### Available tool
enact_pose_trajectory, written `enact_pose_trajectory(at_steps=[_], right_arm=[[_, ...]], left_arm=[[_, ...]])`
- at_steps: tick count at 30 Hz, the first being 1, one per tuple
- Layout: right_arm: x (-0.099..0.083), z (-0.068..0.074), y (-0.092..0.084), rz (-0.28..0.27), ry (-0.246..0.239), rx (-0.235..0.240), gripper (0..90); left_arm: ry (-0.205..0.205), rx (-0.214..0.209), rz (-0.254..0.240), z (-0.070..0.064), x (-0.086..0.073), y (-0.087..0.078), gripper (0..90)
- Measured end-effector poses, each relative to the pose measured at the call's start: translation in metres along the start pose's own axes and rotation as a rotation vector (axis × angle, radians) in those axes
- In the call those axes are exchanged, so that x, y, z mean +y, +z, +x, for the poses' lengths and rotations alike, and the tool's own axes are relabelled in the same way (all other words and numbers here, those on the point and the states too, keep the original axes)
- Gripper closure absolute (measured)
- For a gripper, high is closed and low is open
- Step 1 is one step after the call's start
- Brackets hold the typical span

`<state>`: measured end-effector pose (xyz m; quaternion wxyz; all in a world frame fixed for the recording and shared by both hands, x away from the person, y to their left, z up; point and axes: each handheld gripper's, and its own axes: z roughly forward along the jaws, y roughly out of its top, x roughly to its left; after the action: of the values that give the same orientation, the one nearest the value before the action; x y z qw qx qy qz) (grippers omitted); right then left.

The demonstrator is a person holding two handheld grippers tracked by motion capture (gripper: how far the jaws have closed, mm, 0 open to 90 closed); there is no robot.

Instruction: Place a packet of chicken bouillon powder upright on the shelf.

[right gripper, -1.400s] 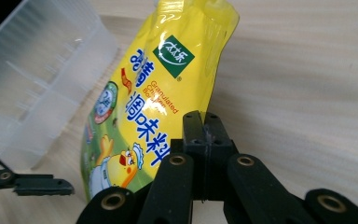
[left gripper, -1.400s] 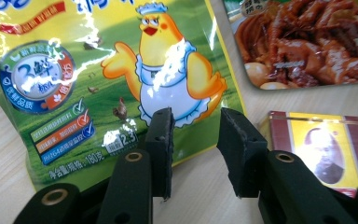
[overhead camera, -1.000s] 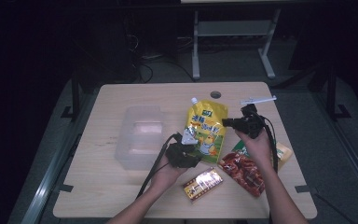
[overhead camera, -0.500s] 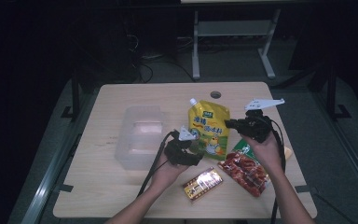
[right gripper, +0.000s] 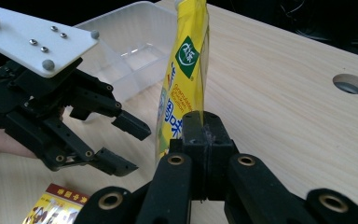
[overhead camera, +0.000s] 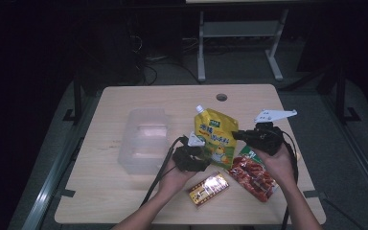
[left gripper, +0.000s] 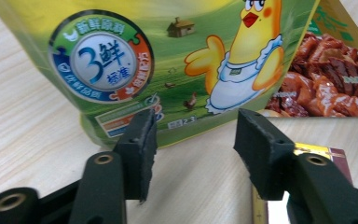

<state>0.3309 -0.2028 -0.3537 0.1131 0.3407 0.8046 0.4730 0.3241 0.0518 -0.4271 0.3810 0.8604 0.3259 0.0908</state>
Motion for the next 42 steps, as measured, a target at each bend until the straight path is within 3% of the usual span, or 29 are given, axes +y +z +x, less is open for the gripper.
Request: enact_pose_trajectory(at_steps=[6, 9, 12, 16, 24, 29, 42], right_arm=[[-0.006, 0.0, -0.001, 0.008, 0.021, 0.05, 84.7], [-0.008, -0.001, 0.003, 0.018, 0.046, 0.079, 77.4], [-0.009, -0.001, 0.008, 0.037, 0.046, 0.088, 74.6], [-0.009, -0.002, 0.023, 0.069, 0.051, 0.065, 69.9], [-0.006, -0.003, 0.04, 0.103, 0.095, 0.007, 79.5], [-0.006, -0.005, 0.045, 0.097, 0.099, 0.011, 88.2], [0.008, -0.003, 0.044, 0.084, 0.073, 0.021, 89.6]], left_arm=[[0.002, -0.02, 0.022, -0.001, 0.0, 0.004, 51.1], [0.012, -0.025, 0.029, -0.002, -0.001, 0.006, 51.3], [0.013, -0.029, 0.033, -0.002, 0.0, 0.006, 51.2], [0.023, -0.036, 0.039, -0.003, 0.0, 0.007, 51.3], [0.02, -0.045, 0.033, -0.003, 0.001, 0.004, 51.2], [0.024, -0.047, 0.032, -0.002, 0.0, 0.001, 50.6], [0.05, -0.047, 0.006, -0.005, -0.006, -0.015, 46.3]])
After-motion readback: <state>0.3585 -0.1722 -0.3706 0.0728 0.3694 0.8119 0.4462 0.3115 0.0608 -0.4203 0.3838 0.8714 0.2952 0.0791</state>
